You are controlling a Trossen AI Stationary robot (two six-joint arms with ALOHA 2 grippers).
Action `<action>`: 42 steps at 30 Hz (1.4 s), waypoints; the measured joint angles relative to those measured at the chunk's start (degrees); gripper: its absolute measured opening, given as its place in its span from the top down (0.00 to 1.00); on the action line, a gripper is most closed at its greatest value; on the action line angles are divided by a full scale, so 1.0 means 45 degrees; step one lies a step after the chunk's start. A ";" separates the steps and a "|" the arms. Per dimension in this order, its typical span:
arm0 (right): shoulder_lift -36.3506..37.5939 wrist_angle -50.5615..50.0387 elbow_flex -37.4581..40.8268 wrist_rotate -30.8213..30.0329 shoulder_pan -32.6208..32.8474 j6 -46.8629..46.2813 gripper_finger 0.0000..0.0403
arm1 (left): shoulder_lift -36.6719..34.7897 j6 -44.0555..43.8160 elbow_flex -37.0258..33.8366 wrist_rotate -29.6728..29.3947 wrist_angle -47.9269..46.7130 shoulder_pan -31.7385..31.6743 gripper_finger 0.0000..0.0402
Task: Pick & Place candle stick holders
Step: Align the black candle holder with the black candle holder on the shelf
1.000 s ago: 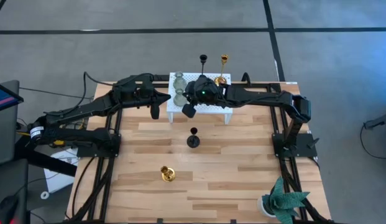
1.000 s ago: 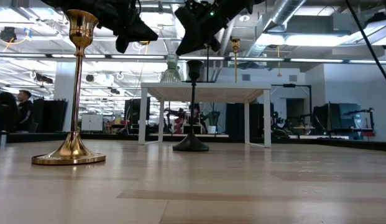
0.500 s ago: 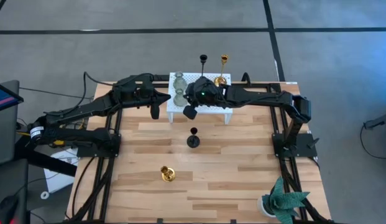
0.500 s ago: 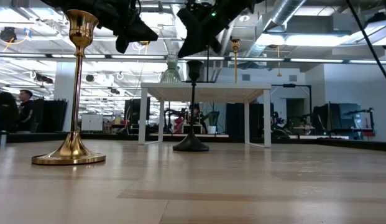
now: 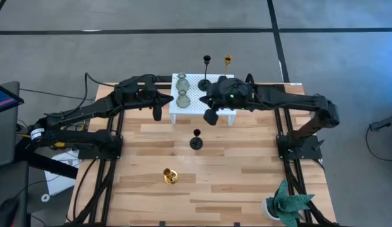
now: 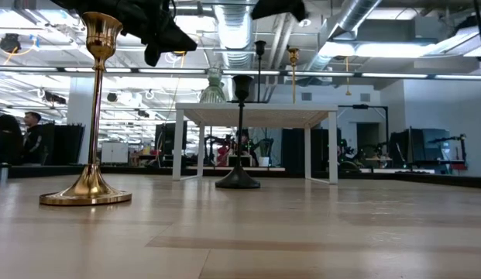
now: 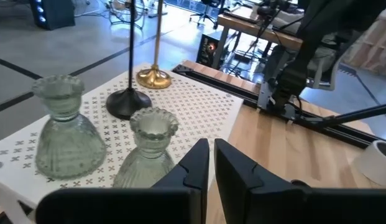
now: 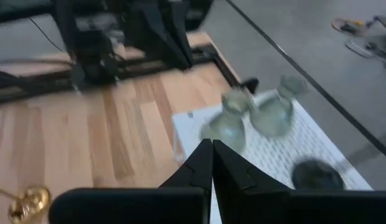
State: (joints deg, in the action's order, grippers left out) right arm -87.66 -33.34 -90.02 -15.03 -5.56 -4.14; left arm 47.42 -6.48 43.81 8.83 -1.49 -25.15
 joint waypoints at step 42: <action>0.0410 -0.1529 0.6255 -0.5365 0.6655 -1.1009 1.00 | 0.0000 -0.0001 0.0000 0.1106 0.0057 0.0024 0.94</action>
State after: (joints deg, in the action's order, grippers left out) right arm -85.82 -40.22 -61.88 -39.17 24.39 -53.68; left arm 47.42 -6.49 43.81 13.80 -1.23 -25.04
